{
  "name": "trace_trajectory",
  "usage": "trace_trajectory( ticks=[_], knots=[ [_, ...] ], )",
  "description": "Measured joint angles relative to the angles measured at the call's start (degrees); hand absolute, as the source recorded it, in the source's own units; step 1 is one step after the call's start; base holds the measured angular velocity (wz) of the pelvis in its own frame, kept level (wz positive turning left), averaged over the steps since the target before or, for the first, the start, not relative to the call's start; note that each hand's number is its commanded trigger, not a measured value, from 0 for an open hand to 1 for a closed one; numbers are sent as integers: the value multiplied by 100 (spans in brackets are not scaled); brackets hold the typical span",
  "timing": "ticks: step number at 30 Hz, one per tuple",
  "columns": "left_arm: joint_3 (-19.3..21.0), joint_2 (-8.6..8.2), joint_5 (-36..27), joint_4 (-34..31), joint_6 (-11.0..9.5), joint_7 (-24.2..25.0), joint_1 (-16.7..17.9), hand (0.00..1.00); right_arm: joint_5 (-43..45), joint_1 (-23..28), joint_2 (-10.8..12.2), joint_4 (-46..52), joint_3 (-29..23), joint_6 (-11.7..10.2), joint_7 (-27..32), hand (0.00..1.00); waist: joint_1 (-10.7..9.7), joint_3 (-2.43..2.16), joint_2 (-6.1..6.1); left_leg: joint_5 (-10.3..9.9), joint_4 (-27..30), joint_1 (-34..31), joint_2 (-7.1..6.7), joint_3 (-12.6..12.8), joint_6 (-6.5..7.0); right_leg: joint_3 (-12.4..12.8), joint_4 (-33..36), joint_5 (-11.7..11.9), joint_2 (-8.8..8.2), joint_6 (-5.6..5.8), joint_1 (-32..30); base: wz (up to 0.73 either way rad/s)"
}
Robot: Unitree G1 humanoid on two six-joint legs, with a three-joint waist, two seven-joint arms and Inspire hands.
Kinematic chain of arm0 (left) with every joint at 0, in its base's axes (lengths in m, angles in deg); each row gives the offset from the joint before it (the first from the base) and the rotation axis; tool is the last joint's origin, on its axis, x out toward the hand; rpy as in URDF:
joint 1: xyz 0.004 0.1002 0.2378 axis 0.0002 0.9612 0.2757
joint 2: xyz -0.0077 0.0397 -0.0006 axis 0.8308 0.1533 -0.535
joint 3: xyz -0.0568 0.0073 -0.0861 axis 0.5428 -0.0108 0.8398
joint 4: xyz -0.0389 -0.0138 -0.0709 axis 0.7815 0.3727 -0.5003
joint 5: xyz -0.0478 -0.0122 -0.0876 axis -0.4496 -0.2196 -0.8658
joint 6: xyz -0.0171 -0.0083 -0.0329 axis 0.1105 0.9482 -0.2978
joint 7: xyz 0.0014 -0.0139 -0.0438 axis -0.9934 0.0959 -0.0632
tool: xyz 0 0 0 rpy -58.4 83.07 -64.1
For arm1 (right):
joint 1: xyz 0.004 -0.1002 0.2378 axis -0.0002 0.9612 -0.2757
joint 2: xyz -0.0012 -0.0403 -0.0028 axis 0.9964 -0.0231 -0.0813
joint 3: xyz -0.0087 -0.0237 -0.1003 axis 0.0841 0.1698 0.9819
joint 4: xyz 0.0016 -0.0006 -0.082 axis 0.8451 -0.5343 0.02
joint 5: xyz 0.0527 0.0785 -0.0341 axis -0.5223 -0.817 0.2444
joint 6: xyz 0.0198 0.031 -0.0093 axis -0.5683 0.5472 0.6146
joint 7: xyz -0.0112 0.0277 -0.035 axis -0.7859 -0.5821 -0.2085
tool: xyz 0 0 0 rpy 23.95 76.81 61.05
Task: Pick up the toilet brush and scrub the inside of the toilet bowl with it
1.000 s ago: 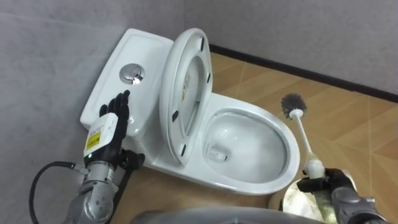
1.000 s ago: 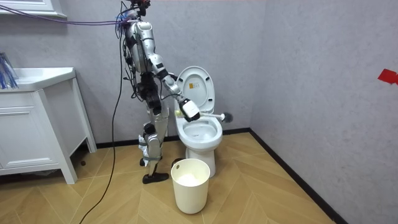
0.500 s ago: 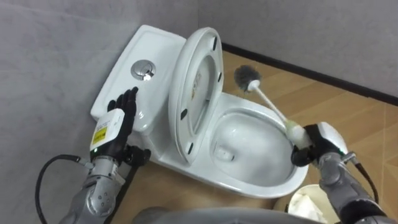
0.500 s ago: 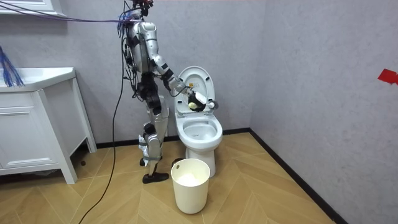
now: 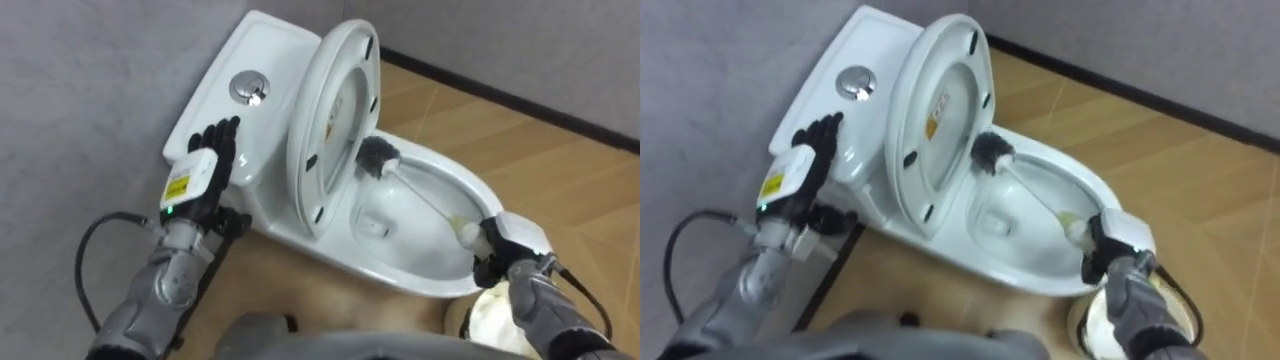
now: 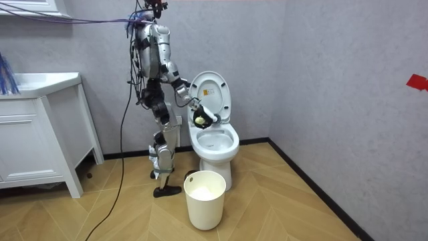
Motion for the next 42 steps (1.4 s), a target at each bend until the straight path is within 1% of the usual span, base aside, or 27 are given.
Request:
trace_trajectory(
  ticks=[1, 3, 4, 6, 7, 8, 9, 10, 12, 15, 19, 20, 21, 23, 26, 27, 28, 32, 34, 35, 36, 37, 38, 39, 40, 42],
  knots=[
    [-26, -1, 12, 33, 0, -21, -57, 0, -1, 36, 0, -122, 36, -4, 30, 100, -1, -3, 32, 17, 10, -61, -4, -2, 5, -13, 29, -3, -12, -2, -80, 8],
    [-38, -14, 75, 55, 1, -71, -126, 0, -49, 70, -2, -380, 63, -9, 69, 100, -9, 4, 58, 49, 11, -170, -19, -23, 7, -36, 76, -9, -31, -8, -205, 6],
    [-39, -28, 100, 52, 1, -89, -144, 0, -45, 66, -19, -483, 115, 27, 78, 100, -11, 1, 64, 64, 11, -234, -30, -44, 10, -39, 104, -17, -40, -9, -266, 12],
    [-135, -59, 223, 36, 1, -279, -233, 0, 25, 61, -87, -809, 313, 314, -149, 100, 21, 2, 88, 99, 120, -538, -54, -83, 25, -83, 297, -57, -90, -15, -597, 16],
    [-147, -64, 227, -3, 2, -320, -291, 0, 24, 70, -91, -902, 328, 378, -199, 100, 17, 0, 108, 102, 185, -623, -59, -103, 28, -108, 349, -58, -100, -17, -678, 20],
    [-156, -66, 224, -93, 29, -384, -299, 0, -87, 141, -92, -1047, 289, 430, -214, 100, -36, 15, 144, 102, 312, -807, -72, -136, 30, -186, 482, -87, -143, -31, -833, 19],
    [-177, -62, 224, -134, 71, -481, -298, 0, -270, 157, -117, -1091, 274, 430, -179, 100, -115, 20, 158, 107, 329, -898, -101, -145, 37, -192, 630, -153, -192, -28, -968, 18],
    [-192, -61, 224, -153, 118, -513, -301, 0, -341, 157, -132, -1095, 274, 429, -167, 100, -139, 25, 166, 109, 350, -925, -113, -148, 39, -190, 688, -177, -208, -28, -1005, 8],
    [-255, -63, 223, -157, 244, -541, -380, 0, -482, 155, -180, -1109, 276, 431, -169, 100, -179, 58, 180, 109, 381, -966, -138, -149, 40, -189, 772, -259, -253, -22, -1084, 7],
    [-255, -56, 212, -176, 286, -664, -397, 0, -684, 124, -205, -1109, 214, 430, -166, 100, -274, 61, 214, 124, 383, -1114, -147, -151, 48, -194, 880, -284, -285, -26, -1258, 4],
    [-260, -57, 210, -219, 315, -841, -397, 0, -1189, 130, -214, -1111, 204, 431, -162, 100, -303, 53, 244, 159, 393, -1274, -163, -141, 43, -196, 985, -287, -326, -45, -1469, 0],
    [-293, -63, 207, -238, 362, -896, -399, 0, -1343, 130, -218, -1113, 204, 434, -161, 100, -309, 50, 257, 187, 379, -1292, -182, -141, 46, -207, 998, -297, -350, -48, -1511, 3],
    [-334, -67, 172, -254, 395, -948, -400, 0, -1511, 130, -217, -1113, 208, 438, -161, 100, -326, 46, 278, 192, 380, -1329, -195, -145, 51, -200, 1025, -306, -363, -41, -1556, 5],
    [-358, -89, 171, -261, 421, -969, -406, 0, -1790, 146, -212, -1113, 212, 440, -178, 100, -344, 55, 302, 195, 376, -1332, -225, -150, 58, -190, 1074, -341, -393, -20, -1573, 7],
    [-363, -106, 177, -321, 499, -1009, -387, 0, -1923, 148, -212, -1112, 202, 440, -193, 100, -397, 57, 312, 205, 345, -1343, -246, -146, 77, -202, 1108, -362, -440, -6, -1615, 4],
    [-364, -108, 177, -384, 556, -1036, -369, 0, -1921, 140, -215, -1112, 195, 440, -178, 100, -422, 61, 305, 213, 337, -1366, -247, -129, 87, -179, 1184, -387, -477, 2, -1678, 0],
    [-363, -103, 177, -405, 575, -1063, -374, 0, -1921, 139, -219, -1111, 197, 442, -154, 100, -424, 55, 315, 213, 349, -1417, -245, -116, 89, -171, 1187, -391, -476, 3, -1728, 0],
    [-375, -90, 162, -371, 599, -1117, -404, 0, -1865, 115, -235, -1101, 211, 442, -135, 100, -422, 58, 319, 215, 357, -1431, -247, -87, 90, -176, 1208, -391, -479, -3, -1757, 0],
    [-474, -39, 111, -297, 625, -1189, -467, 0, -1728, 57, -275, -1101, 219, 459, -153, 100, -422, 67, 325, 215, 386, -1439, -240, -76, 90, -172, 1276, -398, -486, -14, -1765, 0],
    [-484, -28, 109, -248, 629, -1221, -538, 0, -1634, -44, -321, -1096, 262, 487, -170, 100, -413, 104, 321, 208, 476, -1483, -229, -27, 98, -134, 1314, -419, -490, -18, -1803, -10],
    [-483, -6, 59, -231, 624, -1300, -603, 0, -1440, -229, -388, -1037, 338, 516, -169, 100, -374, 131, 302, 195, 611, -1617, -219, 102, 112, -35, 1469, -450, -498, -26, -1969, -14],
    [-484, 8, 42, -212, 613, -1342, -651, 0, -1295, -294, -429, -989, 385, 538, -166, 100, -363, 151, 308, 189, 693, -1694, -215, 140, 113, -28, 1527, -459, -508, -41, -2041, -18],
    [-507, 60, 15, -148, 568, -1412, -801, 0, -956, -510, -527, -869, 459, 573, -157, 100, -301, 179, 307, 176, 831, -1876, -190, 174, 118, 11, 1699, -494, -539, -68, -2252, -11],
    [-548, 99, -11, -85, 512, -1448, -933, 0, -684, -655, -614, -819, 568, 574, -155, 100, -239, 195, 327, 142, 944, -2044, -158, 197, 120, 63, 1843, -508, -534, -83, -2446, -7],
    [-573, 123, -49, -57, 483, -1466, -1005, 0, -566, -778, -647, -756, 639, 575, -161, 100, -218, 199, 337, 140, 1011, -2139, -148, 200, 118, 66, 1906, -511, -535, -92, -2541, -7],
    [-704, 275, -216, 80, 352, -1572, -1386, 0, -58, -1145, -771, -525, 913, 554, -166, 100, -30, 196, 374, 128, 1238, -2502, -85, 177, 96, 60, 2097, -473, -517, -172, -2911, -13]
  ],
)
